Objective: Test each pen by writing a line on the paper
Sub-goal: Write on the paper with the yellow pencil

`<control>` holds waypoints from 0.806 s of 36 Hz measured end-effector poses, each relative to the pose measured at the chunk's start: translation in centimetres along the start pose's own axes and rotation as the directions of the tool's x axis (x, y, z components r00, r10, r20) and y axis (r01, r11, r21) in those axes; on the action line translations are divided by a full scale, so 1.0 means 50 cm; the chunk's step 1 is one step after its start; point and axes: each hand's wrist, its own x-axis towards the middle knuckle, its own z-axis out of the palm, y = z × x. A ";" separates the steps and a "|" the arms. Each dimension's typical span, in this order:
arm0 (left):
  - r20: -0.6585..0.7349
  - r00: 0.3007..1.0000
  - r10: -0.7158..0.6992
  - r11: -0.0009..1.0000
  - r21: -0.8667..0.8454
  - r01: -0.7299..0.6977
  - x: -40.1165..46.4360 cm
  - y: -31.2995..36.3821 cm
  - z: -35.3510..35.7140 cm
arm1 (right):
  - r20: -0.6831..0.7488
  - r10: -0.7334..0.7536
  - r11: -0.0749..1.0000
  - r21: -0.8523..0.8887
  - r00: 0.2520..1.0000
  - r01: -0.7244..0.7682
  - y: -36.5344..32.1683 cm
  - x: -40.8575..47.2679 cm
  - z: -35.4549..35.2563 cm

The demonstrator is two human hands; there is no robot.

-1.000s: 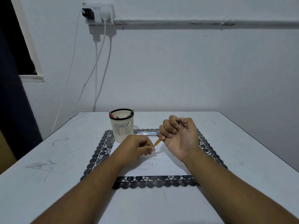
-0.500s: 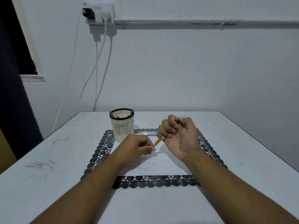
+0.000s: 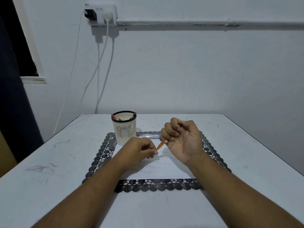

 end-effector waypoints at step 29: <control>0.012 1.000 -0.020 0.999 -0.036 0.021 -0.005 0.004 0.003 | -0.031 0.013 1.000 0.012 0.999 -0.012 -0.004 -0.003 0.001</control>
